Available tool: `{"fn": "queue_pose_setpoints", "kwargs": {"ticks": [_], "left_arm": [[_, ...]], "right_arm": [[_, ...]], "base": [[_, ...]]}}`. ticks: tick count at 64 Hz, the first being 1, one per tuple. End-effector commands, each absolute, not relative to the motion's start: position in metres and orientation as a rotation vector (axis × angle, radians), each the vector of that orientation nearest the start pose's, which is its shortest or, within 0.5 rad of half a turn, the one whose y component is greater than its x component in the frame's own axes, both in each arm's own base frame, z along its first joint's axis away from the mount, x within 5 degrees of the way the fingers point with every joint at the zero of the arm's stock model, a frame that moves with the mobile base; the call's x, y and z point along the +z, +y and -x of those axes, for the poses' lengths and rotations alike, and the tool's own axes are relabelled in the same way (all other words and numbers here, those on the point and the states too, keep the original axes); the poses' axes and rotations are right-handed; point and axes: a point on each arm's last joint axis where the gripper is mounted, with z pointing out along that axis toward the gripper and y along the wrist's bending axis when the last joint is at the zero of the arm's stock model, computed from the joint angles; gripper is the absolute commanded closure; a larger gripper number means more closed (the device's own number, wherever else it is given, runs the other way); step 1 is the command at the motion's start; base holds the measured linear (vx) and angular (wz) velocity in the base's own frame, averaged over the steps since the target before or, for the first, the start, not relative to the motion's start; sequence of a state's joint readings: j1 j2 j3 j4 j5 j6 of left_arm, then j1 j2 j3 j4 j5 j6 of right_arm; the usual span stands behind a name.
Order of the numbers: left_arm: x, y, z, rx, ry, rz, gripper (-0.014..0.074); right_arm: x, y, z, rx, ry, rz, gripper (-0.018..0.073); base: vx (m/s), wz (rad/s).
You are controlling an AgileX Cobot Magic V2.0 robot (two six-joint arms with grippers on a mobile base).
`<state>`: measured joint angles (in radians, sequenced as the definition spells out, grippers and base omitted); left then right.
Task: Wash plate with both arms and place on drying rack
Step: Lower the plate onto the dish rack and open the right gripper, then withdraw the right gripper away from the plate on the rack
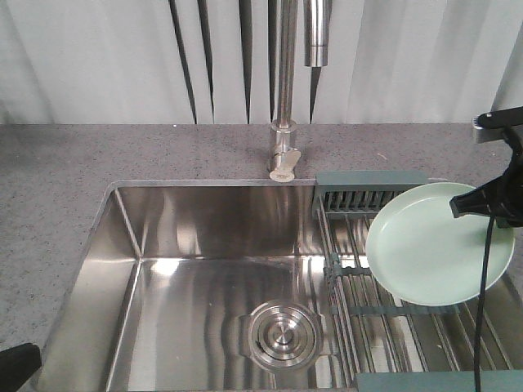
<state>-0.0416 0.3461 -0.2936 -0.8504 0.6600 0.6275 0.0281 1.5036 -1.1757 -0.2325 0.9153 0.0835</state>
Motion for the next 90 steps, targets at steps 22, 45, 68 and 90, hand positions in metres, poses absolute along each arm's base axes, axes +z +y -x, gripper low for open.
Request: {"fn": "queue_pose_setpoints", "kwargs": {"ticks": [22,45,68,90], "left_arm": [[0.263,-0.045,-0.071,-0.593,1.933,-0.202,0.0602],[0.263,-0.044,-0.071,-0.592,1.932,-0.201,0.0602],[0.263,-0.044,-0.071,-0.592,1.932,-0.201,0.0602],[0.263,-0.044,-0.071,-0.592,1.932,-0.201,0.0602]], "right_arm": [[0.263,-0.010,-0.331,-0.286,2.734,0.098,0.0559],[0.262,-0.009,-0.334,-0.282,2.721,0.102,0.0537],[0.263,-0.010,-0.333,-0.303,2.714,0.119,0.0206],[0.320,-0.013,-0.304,-0.341,2.526,0.115,0.0087]], "base": [[0.00,0.00],[0.00,0.00],[0.00,0.00],[0.00,0.00]]}}
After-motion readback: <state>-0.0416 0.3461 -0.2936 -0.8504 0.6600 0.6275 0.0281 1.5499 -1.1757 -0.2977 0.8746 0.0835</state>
